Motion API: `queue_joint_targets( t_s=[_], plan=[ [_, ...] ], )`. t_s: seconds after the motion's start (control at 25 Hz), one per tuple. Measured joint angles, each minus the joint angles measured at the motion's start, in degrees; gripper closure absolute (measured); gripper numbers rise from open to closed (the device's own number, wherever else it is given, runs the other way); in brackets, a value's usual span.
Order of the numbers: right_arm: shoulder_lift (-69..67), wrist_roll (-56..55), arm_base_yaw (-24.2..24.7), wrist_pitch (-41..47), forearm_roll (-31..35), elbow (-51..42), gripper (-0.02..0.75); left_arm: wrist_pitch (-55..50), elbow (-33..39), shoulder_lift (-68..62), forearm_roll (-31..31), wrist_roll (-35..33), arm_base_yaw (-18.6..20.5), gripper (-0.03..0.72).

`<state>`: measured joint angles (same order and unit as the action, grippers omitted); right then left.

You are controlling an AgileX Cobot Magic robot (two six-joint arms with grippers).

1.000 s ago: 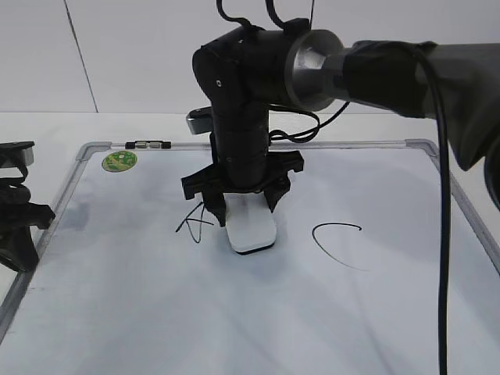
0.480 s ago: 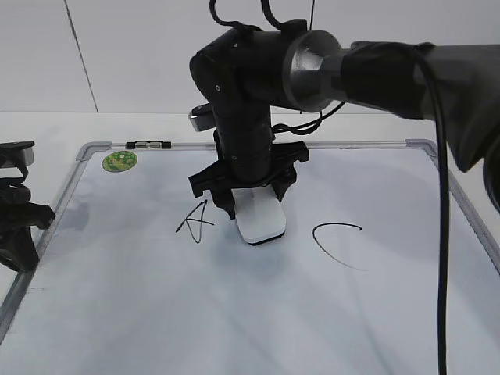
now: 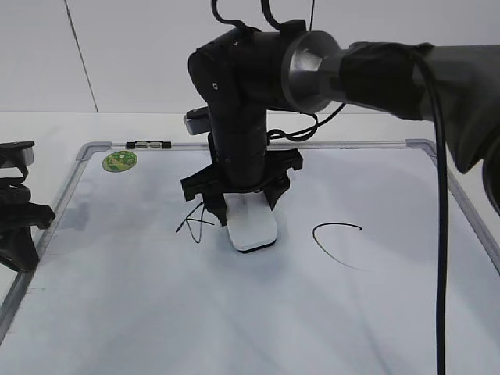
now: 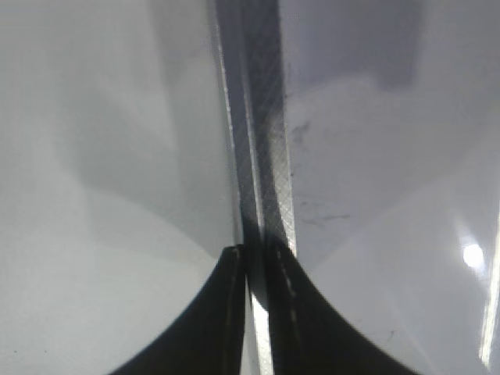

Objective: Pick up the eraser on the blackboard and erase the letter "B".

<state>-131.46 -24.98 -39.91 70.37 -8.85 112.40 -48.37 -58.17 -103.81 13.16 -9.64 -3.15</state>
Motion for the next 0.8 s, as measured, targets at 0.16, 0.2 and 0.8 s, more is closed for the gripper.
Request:
queue_joint_targets(
  t_s=[0.16,0.2,0.8],
  plan=[
    [0.0,0.11,-0.11,0.0,-4.26,0.0,0.195,0.0,0.0,0.0,0.0,0.0,0.0,0.646],
    [0.0,0.11,-0.11,0.0,-4.37,0.0,0.195,0.0,0.0,0.0,0.0,0.0,0.0,0.646],
    [8.15,4.87,4.7,0.0,3.88,-0.04,0.195,0.0,0.0,0.0,0.0,0.0,0.0,0.646]
  ],
)
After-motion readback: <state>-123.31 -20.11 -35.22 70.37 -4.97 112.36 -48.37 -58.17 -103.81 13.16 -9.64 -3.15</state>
